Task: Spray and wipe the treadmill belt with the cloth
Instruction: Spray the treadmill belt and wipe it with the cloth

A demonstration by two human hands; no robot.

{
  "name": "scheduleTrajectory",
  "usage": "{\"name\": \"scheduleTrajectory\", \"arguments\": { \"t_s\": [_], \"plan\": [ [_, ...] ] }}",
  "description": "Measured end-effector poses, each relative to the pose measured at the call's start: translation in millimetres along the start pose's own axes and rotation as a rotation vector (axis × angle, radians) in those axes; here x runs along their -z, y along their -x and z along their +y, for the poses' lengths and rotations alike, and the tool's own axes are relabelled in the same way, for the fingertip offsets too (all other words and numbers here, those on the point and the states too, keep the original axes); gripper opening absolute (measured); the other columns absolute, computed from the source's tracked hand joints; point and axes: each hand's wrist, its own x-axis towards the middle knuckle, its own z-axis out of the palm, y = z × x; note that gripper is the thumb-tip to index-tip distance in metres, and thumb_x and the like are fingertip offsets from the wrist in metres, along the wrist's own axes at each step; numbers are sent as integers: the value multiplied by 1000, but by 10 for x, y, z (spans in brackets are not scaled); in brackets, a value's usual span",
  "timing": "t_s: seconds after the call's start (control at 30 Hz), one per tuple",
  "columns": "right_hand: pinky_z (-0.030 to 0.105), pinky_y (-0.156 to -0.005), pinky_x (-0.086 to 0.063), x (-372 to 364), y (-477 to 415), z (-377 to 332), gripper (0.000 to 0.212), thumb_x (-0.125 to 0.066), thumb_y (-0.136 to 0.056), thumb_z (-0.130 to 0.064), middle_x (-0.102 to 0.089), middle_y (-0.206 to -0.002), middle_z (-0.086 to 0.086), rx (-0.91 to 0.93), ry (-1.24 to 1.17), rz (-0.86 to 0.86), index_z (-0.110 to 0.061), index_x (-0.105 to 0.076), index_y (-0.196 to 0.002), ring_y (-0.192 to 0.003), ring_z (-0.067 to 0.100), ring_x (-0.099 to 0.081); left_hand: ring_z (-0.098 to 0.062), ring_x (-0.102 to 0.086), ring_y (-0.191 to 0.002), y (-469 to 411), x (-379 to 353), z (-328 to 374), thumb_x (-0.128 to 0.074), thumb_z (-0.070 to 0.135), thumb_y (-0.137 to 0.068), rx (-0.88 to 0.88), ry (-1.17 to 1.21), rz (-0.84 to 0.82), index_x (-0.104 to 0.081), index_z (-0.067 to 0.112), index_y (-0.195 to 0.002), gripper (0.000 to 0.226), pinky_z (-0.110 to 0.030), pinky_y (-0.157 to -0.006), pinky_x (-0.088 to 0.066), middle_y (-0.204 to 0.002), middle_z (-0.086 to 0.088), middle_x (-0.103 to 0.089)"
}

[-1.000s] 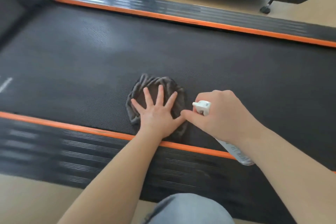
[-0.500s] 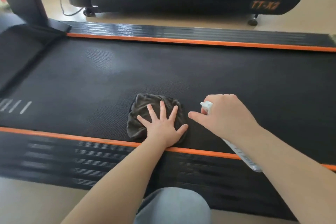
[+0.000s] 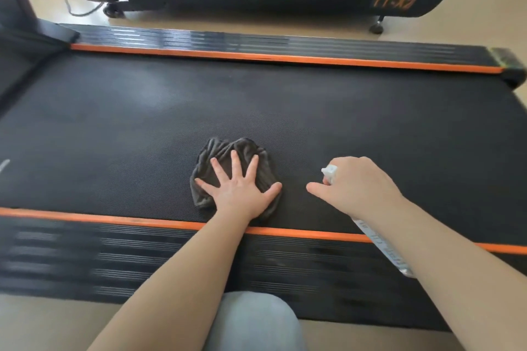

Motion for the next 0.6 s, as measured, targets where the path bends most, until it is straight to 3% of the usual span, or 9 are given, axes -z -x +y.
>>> {"name": "scheduleTrajectory", "arguments": {
  "t_s": [0.07,0.17,0.27,0.37,0.47,0.53,0.6],
  "plan": [
    [28,-65,-38,-8,-59,89,26,-53,-91,-41,-58,-91,-4,47,39,-56,-17,-58,-83,-97,26,-62,-48,29,-147,2,-5,77,-16,99,-71,-26,-16,-35,9,52,-156,100,-86,-99,12,-167,2,24],
    [30,-72,-36,93,-68,218,16,-51,-96,-20,-62,-104,2,50,-47,-92,-7,-60,-100,-101,30,-60,-47,31,-146,16,-40,410,-15,97,-75,-239,-115,-62,12,53,-155,94,-85,-100,13,-167,3,25],
    [32,-74,-36,157,-24,375,20,-41,-106,-24,-61,-108,4,162,75,-100,-11,-57,-103,-101,29,-61,-42,30,-148,60,-95,845,-21,90,-83,-625,-241,-118,7,52,-156,87,-83,-103,15,-168,6,23],
    [31,-71,-37,126,-19,622,18,-44,-105,-31,-66,-108,7,138,81,-129,-19,-49,-92,-83,25,-53,-33,24,-153,93,-212,1052,-23,83,-87,-880,-303,-89,-3,48,-159,82,-76,-111,13,-169,11,14],
    [34,-75,-41,46,-46,766,22,-47,-104,-35,-66,-107,7,153,86,-115,-20,-47,-88,-93,27,-58,-29,19,-155,31,-255,982,-19,86,-86,-737,-232,20,-4,50,-158,81,-71,-115,11,-170,11,11],
    [36,-82,-44,-37,-39,814,26,-49,-103,-39,-63,-104,5,209,109,-104,-17,-55,-92,-103,26,-58,-31,17,-155,-44,-266,917,-15,81,-91,-503,-149,59,-5,50,-158,75,-71,-116,10,-170,9,11],
    [35,-83,-45,-74,-39,846,30,-50,-101,-45,-53,-90,-1,253,110,-83,-20,-54,-86,-96,24,-52,-36,17,-154,-119,-238,871,-13,75,-95,-295,-89,62,-4,48,-158,70,-73,-113,11,-170,7,10]
  ]
}}
